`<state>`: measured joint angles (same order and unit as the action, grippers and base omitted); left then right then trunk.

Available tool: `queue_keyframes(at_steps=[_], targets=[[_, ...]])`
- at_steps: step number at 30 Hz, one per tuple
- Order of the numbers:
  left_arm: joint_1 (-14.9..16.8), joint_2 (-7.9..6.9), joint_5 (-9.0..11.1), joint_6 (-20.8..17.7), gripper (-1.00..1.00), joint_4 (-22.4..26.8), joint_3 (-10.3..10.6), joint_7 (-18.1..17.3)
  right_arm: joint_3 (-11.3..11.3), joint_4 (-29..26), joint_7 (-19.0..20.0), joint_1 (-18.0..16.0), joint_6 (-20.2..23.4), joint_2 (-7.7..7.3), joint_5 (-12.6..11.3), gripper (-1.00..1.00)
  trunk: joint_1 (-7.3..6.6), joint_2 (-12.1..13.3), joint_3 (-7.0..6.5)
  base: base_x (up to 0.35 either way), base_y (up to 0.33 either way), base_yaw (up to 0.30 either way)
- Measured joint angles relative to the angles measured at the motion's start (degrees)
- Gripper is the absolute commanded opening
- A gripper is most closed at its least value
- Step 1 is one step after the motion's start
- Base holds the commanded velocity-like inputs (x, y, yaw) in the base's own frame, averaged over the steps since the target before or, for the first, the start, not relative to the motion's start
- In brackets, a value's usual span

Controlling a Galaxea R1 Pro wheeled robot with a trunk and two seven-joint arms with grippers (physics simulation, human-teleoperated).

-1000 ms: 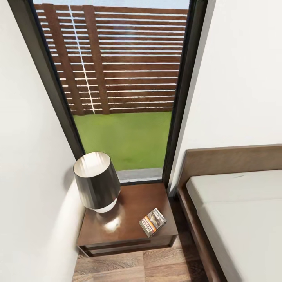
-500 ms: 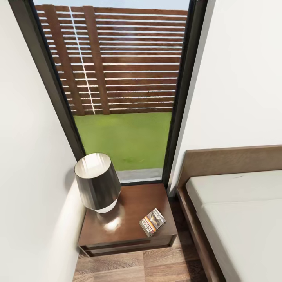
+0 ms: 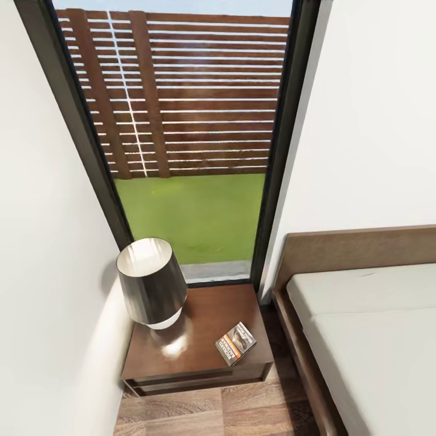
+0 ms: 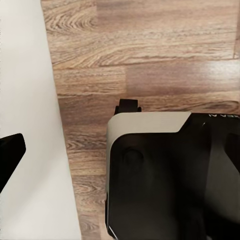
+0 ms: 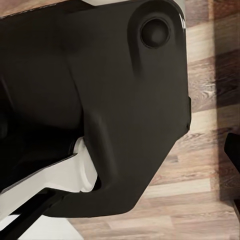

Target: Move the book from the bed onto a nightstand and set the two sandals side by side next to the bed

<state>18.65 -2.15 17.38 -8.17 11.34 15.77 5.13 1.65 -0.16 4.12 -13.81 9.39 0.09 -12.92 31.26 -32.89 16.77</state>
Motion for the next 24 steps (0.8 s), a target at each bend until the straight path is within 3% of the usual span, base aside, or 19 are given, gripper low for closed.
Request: queue_keyframes(at_steps=[24], targets=[[-0.1,-0.02,0.0,0.0,1.00,0.0,0.0,0.0,0.0,0.0,0.0,0.0,0.0,0.00,0.0,1.00,-5.07,9.3,-4.16,0.000,0.000,0.000]])
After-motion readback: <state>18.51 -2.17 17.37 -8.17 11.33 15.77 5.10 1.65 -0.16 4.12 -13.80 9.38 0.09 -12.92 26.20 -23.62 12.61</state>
